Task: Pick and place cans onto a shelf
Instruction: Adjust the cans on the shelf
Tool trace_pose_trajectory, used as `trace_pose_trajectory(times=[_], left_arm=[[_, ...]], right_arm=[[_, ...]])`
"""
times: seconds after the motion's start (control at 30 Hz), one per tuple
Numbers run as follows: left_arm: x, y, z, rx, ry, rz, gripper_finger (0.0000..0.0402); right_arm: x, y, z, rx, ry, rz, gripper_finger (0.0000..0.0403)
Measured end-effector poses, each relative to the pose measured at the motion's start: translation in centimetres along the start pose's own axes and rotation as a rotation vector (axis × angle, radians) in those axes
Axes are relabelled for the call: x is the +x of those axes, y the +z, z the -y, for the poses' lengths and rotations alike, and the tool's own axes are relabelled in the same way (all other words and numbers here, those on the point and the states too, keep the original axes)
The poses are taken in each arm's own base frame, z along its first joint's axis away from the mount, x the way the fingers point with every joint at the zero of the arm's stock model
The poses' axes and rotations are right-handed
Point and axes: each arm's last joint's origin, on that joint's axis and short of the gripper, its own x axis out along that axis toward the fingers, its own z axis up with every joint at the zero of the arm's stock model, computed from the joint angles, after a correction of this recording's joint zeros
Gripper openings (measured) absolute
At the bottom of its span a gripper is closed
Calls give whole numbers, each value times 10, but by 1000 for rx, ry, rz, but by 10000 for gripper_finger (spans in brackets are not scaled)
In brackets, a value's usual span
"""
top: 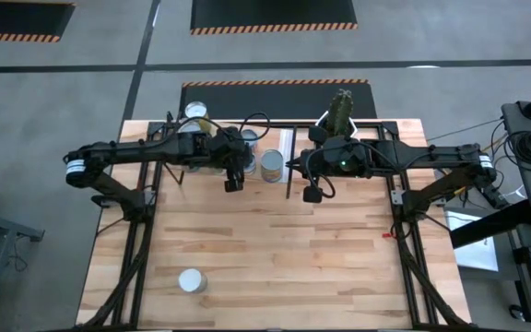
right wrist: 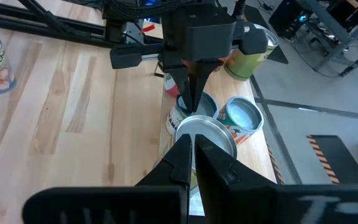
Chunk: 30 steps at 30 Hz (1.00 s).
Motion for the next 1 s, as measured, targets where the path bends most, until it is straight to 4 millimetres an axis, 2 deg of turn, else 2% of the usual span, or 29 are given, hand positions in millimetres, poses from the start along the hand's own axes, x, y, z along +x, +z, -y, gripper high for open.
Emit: trace_pose_trajectory(times=[0.53,0.63,0.8,1.0], left_arm=[[-16,3,-4,-9,20,80,0],[-16,5,-7,15,88,94,0],[-15,10,-16,61,277,94,0],[-9,7,-38,6,267,119,0]], right_arm=[[0,0,0,5,0,-1,9],[0,0,0,-3,0,-1,9],[0,0,0,-4,1,-3,9],[0,-2,0,-8,5,-20,9]])
